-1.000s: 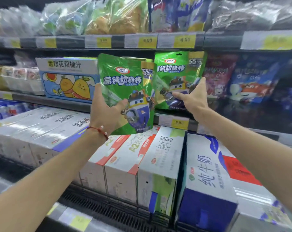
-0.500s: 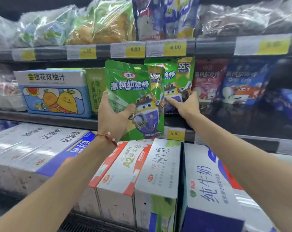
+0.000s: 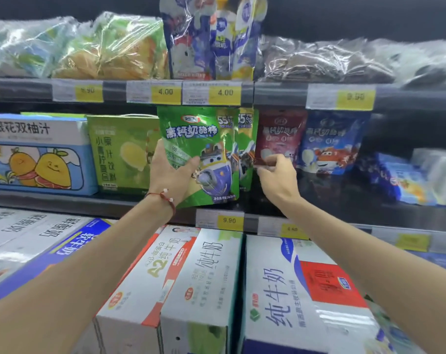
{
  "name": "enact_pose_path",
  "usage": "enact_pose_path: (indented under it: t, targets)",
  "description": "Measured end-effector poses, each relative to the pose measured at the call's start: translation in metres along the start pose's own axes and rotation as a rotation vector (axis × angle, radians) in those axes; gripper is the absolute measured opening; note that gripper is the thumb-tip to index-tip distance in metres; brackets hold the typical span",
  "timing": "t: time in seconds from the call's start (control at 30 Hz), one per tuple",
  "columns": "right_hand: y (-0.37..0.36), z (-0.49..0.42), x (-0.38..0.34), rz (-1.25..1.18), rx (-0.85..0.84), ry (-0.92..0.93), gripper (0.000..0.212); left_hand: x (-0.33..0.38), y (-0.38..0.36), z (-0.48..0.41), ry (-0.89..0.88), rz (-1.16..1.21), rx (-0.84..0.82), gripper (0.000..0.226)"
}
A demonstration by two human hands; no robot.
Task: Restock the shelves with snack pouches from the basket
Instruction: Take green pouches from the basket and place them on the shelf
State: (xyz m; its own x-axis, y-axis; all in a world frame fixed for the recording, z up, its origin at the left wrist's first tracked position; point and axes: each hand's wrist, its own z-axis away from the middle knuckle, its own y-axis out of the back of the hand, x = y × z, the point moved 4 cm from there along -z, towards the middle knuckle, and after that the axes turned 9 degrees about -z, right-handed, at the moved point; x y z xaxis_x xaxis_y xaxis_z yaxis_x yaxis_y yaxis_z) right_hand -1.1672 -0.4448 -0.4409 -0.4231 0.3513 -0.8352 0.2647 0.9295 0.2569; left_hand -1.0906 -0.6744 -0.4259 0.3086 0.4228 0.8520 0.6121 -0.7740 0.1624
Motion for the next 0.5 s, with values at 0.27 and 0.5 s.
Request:
enact_pose_path:
  t: [0.27, 0.5]
  targets:
    - [0.011, 0.003, 0.026, -0.160, -0.038, -0.214, 0.022, -0.002, -0.032, 0.016, -0.039, -0.190, -0.271, 0.106]
    - [0.005, 0.004, 0.029, -0.053, -0.096, -0.147, 0.024, -0.018, -0.029, 0.001, -0.107, -0.273, -0.105, 0.092]
